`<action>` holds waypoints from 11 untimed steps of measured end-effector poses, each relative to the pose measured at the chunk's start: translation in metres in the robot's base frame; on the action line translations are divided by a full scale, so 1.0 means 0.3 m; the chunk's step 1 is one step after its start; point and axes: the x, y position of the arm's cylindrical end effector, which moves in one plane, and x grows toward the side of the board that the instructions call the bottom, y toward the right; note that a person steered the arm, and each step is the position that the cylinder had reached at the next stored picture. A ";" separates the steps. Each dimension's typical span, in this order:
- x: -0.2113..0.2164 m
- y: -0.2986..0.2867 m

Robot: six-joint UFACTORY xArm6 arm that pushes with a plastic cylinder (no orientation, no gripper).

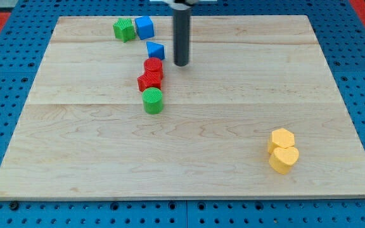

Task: Move the blue triangle towards the right center

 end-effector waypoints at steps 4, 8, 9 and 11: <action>-0.190 -0.009; -0.127 -0.031; -0.094 0.109; -0.149 -0.028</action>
